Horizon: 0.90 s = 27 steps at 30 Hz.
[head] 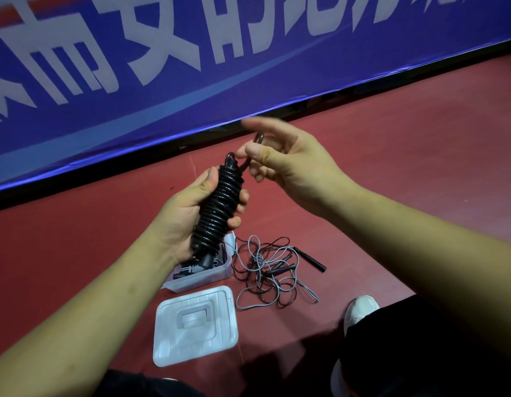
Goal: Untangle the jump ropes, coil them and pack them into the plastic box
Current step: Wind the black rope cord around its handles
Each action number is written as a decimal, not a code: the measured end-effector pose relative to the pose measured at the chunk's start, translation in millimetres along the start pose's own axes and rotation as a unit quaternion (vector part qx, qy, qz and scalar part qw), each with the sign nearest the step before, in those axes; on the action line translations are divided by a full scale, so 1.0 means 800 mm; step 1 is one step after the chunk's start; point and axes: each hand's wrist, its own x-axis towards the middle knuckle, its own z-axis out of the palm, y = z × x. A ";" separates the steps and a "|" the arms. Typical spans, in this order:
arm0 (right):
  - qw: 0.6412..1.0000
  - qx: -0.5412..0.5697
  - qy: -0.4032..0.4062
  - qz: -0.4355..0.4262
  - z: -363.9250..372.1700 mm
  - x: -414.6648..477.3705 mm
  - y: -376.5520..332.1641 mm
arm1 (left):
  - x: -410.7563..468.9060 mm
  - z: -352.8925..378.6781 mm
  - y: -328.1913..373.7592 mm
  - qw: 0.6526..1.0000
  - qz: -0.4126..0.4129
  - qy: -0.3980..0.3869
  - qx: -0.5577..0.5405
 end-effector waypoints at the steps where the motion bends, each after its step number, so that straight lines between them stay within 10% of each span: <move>1: 1.000 0.011 0.011 -0.004 0.002 0.001 -0.001 | 0.000 0.002 -0.001 1.000 0.004 0.003 0.014; 18: 0.948 -0.305 -0.036 -0.084 0.010 -0.005 -0.002 | -0.003 0.011 -0.005 0.994 0.015 0.056 0.091; 27: 0.959 -0.274 -0.012 -0.077 0.001 0.002 -0.006 | -0.001 0.009 0.003 0.995 0.018 0.064 0.076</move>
